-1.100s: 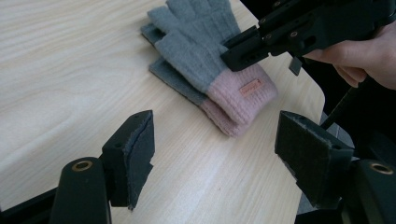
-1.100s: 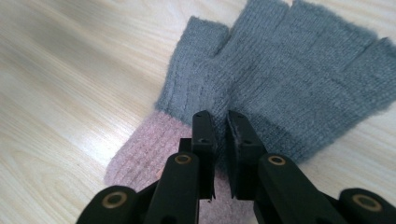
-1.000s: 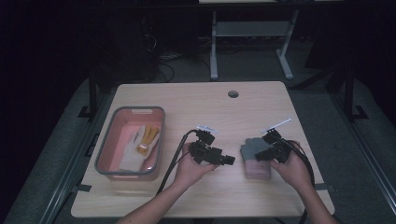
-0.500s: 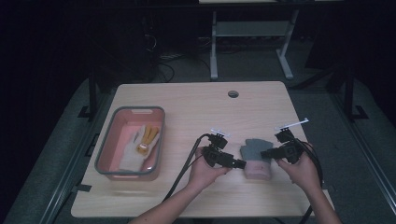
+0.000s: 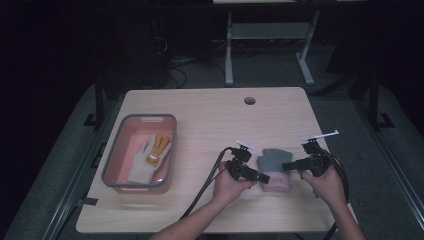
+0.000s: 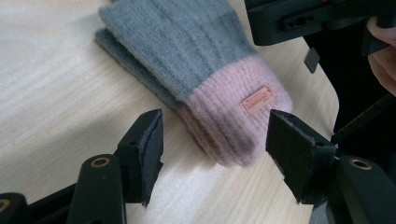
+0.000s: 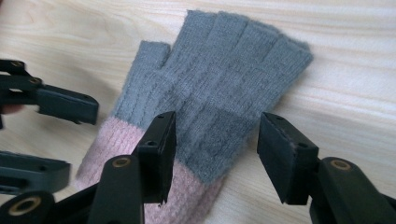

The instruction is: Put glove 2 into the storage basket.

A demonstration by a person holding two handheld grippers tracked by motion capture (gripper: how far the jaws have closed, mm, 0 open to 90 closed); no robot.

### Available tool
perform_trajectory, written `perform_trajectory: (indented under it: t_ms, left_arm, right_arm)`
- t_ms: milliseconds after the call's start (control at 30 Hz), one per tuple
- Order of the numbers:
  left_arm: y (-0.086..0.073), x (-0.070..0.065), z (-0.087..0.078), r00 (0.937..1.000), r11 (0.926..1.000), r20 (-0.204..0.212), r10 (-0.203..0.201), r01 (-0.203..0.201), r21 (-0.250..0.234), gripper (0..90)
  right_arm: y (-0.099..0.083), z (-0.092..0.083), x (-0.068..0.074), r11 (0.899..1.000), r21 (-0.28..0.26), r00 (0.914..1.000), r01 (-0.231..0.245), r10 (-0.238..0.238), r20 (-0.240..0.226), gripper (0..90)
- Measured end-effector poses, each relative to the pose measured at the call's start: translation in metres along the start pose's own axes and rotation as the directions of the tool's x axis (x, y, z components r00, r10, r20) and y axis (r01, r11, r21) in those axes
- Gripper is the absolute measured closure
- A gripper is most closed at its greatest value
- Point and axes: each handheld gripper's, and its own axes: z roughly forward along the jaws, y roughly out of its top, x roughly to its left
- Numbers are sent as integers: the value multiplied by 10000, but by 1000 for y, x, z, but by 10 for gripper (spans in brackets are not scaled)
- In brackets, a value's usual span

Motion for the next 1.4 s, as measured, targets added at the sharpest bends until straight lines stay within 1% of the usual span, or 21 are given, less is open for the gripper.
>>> perform_trajectory:
  t_ms: [100, 233, 300, 367, 400, 433, 500, 567, 633, 667, 700, 800, 900, 933, 1000, 1033, 1100, 1133, 1167, 1200, 1400]
  left_arm:
    - [2, 3, 6, 9996, 9995, 49, -287, 287, 90, 383]
    - [3, 2, 12, 9997, 9993, 47, -227, 225, 311, 400]
    - [3, 2, 15, 9991, 9987, 156, -389, 383, 329, 403]
    - [3, 1, 17, 9979, 9973, 278, -586, 573, 460, 406]
    - [3, 1, 18, 9988, 9976, 171, -458, 448, 535, 407]
    - [3, 0, 19, 9987, 9977, 92, -503, 499, 450, 403]
    - [3, 0, 20, 9990, 9976, 80, -447, 442, 525, 405]
    - [3, -1, 20, 9989, 9979, 65, -459, 456, 467, 404]
    - [4, 0, 21, 9985, 9975, 184, -514, 504, 496, 407]
    - [4, 0, 22, 9977, 9968, 260, -623, 609, 522, 418]
    - [4, 0, 23, 9983, 9970, 256, -518, 502, 595, 436]
    - [6, -1, 25, 9978, 9963, 245, -614, 597, 624, 469]
    - [7, -1, 26, 9981, 9959, 183, -596, 582, 693, 504]
    - [7, 0, 26, 9973, 9957, 245, -695, 678, 631, 523]
    - [8, 2, 25, 9961, 9953, 349, -812, 792, 561, 576]
    - [8, 3, 25, 9956, 9951, 396, -846, 824, 541, 604]
    - [9, 4, 24, 9947, 9947, 479, -905, 879, 541, 639]
    - [9, 4, 24, 9947, 9947, 479, -905, 879, 541, 650]
    - [8, 6, 24, 9924, 9931, 570, -1086, 1058, 501, 661]
    - [8, 7, 24, 9917, 9928, 633, -1116, 1085, 499, 666]
    - [9, 7, 23, 9921, 9939, 691, -1046, 1018, 436, 695]
  right_arm:
    - [-2, 4, -3, 9997, 73, 9997, -228, 228, -65, 469]
    - [-3, 9, -9, 9986, 38, 9983, -520, 521, -267, 472]
    - [-4, 12, -11, 9984, 15, 9978, -574, 574, -331, 486]
    - [-5, 14, -11, 9980, 53, 9977, -632, 633, -260, 490]
    - [-5, 15, -11, 9978, 52, 9974, -663, 664, -280, 492]
    - [-6, 16, -11, 9975, 50, 9970, -711, 713, -298, 494]
    - [-7, 18, -13, 9965, 13, 9958, -841, 841, -372, 497]
    - [-9, 20, -16, 9960, -83, 9949, -887, 882, -489, 503]
    - [-10, 20, -16, 9947, -119, 9936, -1022, 1014, -506, 525]
    - [-11, 20, -16, 9948, -181, 9938, -1000, 990, -497, 536]
    - [-11, 20, -16, 9947, -232, 9939, -999, 987, -488, 550]
    - [-13, 22, -15, 9935, -443, 9931, -1048, 1022, -572, 599]
    - [-14, 23, -14, 9921, -458, 9914, -1167, 1135, -658, 644]
    - [-14, 24, -13, 9914, -442, 9905, -1230, 1199, -681, 661]
    - [-15, 25, -14, 9918, -530, 9909, -1163, 1122, -742, 687]
    - [-16, 25, -15, 9914, -556, 9900, -1188, 1140, -826, 710]
    - [-16, 25, -16, 9877, -460, 9844, -1495, 1443, -1007, 748]
    - [-16, 24, -16, 9875, -463, 9837, -1510, 1455, -1053, 761]
    - [-16, 24, -17, 9877, -507, 9838, -1477, 1415, -1101, 771]
    - [-16, 24, -17, 9878, -505, 9837, -1475, 1412, -1113, 775]
    - [-15, 21, -18, 9865, -470, 9801, -1566, 1493, -1311, 789]
